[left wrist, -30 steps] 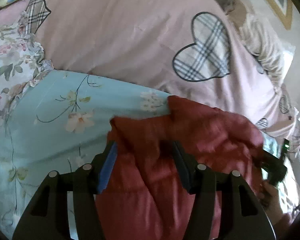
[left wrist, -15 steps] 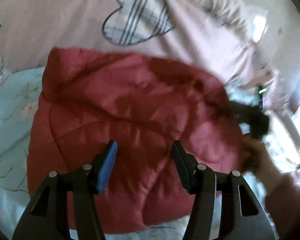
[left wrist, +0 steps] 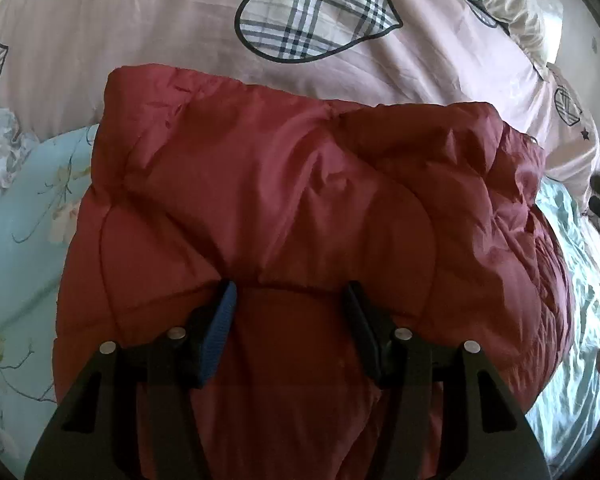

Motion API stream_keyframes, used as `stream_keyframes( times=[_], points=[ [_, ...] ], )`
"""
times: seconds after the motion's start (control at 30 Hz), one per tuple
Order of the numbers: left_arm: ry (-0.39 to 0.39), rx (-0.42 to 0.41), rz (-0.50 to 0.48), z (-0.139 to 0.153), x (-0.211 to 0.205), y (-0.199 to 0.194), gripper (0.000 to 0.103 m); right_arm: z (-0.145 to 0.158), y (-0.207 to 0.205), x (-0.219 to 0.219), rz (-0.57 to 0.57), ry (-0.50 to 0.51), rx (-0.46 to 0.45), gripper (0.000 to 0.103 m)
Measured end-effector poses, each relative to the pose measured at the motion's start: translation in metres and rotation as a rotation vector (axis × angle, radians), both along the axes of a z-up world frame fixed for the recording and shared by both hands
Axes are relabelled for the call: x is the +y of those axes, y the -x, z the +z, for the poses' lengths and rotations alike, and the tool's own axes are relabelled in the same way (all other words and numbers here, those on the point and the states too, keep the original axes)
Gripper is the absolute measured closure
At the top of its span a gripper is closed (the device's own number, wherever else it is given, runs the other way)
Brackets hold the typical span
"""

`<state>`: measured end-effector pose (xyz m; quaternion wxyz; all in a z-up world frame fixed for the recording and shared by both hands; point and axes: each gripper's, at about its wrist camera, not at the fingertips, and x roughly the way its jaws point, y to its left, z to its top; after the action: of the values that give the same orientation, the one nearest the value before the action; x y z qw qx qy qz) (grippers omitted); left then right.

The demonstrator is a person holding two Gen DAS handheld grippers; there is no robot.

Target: Fold large clothes

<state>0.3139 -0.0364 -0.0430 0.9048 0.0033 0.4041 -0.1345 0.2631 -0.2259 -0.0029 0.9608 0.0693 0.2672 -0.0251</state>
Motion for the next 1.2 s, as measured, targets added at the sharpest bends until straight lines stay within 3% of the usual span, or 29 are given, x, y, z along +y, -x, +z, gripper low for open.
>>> stream_keyframes(
  times=[0.1,0.23,0.37,0.5,0.67,0.97,1.2],
  points=[
    [0.007,0.005,-0.008,0.003,0.003,-0.002,0.048,-0.025,-0.025,0.007,0.039,0.031,0.119,0.006],
    [0.004,0.004,0.004,0.006,0.019,-0.014,0.056,-0.063,-0.054,-0.016,-0.008,-0.027,0.244,0.007],
    [-0.003,0.028,0.036,0.0,0.037,-0.042,0.056,-0.081,-0.065,-0.044,-0.068,-0.112,0.262,0.0],
    [0.061,0.079,0.054,-0.011,0.048,-0.067,0.056,-0.096,-0.077,-0.068,-0.097,-0.249,0.288,0.0],
    [0.112,0.104,0.067,-0.022,0.054,-0.083,0.056,-0.102,-0.082,-0.071,-0.106,-0.254,0.285,0.0],
    [0.117,0.077,0.074,-0.001,0.059,-0.056,0.055,-0.108,-0.073,-0.072,-0.105,-0.256,0.27,0.0],
    [0.199,0.027,0.075,0.021,0.083,-0.006,0.037,-0.094,-0.035,-0.08,-0.104,-0.254,0.212,0.001]
  ],
)
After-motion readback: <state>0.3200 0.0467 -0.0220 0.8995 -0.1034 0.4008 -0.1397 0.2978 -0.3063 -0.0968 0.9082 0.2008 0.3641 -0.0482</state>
